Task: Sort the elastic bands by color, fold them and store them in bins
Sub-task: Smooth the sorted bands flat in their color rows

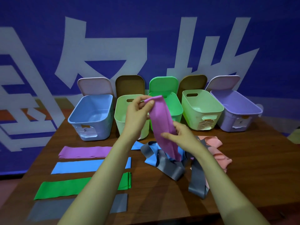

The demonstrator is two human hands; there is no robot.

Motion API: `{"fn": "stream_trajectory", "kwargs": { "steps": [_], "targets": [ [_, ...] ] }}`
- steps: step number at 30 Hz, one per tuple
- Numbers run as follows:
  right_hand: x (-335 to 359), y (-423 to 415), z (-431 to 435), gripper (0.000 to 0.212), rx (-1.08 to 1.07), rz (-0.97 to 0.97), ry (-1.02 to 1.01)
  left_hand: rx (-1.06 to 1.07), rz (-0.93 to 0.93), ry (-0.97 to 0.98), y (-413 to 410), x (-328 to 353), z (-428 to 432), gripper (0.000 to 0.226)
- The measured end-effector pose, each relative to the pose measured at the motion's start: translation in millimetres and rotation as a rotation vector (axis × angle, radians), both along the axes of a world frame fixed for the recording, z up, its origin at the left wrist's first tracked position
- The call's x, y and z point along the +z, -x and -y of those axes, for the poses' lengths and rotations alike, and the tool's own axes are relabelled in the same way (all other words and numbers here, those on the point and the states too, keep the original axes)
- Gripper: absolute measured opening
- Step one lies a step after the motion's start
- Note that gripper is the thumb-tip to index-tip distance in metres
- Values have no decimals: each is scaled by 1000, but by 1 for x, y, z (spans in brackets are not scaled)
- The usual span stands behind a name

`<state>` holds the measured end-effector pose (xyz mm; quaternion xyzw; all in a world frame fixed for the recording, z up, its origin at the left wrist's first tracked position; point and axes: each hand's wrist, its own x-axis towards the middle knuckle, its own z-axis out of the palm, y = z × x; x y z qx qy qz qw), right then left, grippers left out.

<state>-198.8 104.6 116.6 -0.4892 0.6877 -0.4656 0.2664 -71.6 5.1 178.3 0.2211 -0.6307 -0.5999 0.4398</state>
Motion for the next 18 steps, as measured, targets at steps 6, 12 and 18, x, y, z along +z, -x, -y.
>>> {"fn": "stream_trajectory", "kwargs": {
  "steps": [6, 12, 18],
  "targets": [
    [-34, 15, -10, 36, 13, -99, -211, 229, -72, -118, -15, -8, 33, 18],
    [-27, 24, -14, 13, -56, -34, -82, 335, 48, -348, -33, -63, 62, 5],
    [-5, 30, -9, 19, -193, -202, 20, 167, 291, -348, -33, -90, 41, 15]
  ]
}}
